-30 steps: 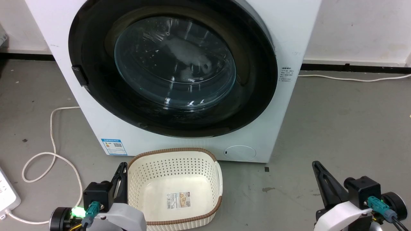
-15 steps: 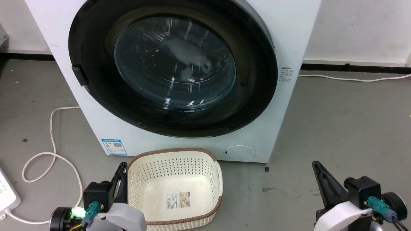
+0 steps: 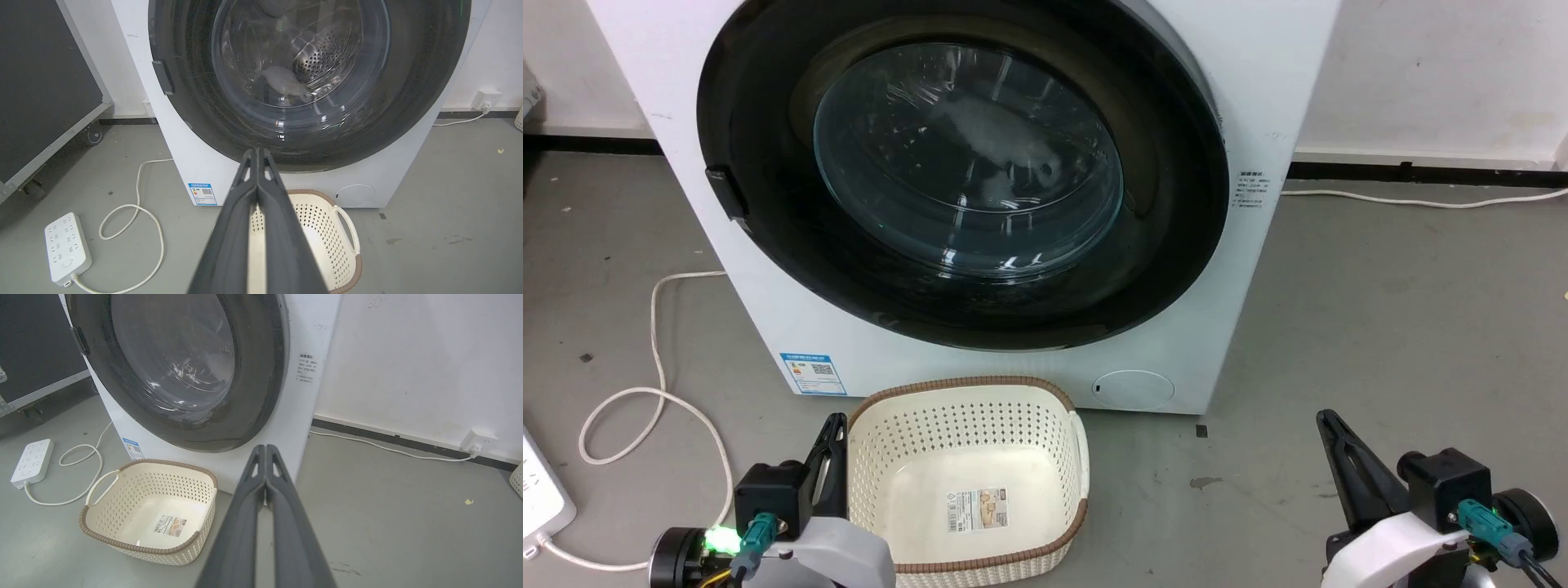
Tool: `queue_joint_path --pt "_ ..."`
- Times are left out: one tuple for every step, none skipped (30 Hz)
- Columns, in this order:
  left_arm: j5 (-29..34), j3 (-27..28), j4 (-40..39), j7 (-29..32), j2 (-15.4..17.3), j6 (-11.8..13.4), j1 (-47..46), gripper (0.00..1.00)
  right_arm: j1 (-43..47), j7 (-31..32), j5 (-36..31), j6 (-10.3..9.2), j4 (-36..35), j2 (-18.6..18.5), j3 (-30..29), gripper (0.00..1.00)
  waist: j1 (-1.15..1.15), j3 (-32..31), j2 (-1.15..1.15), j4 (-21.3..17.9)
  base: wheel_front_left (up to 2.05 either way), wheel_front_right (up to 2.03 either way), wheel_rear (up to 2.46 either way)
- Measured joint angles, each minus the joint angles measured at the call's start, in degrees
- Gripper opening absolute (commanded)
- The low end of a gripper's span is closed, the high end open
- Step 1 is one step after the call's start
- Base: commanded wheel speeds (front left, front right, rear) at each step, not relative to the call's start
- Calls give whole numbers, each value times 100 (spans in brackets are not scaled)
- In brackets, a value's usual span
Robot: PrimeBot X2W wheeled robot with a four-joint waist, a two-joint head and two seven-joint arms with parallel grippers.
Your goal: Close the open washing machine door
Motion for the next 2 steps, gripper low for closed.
queue_joint_path --pt "0 1 0 0 0 0 0 0 0 0 0 0 0 0 0 0 0 0 0 0 0 0 0" --pt "0 3 0 0 0 0 0 0 0 0 -1 0 0 0 2 0 0 0 0 0 0 0 0"
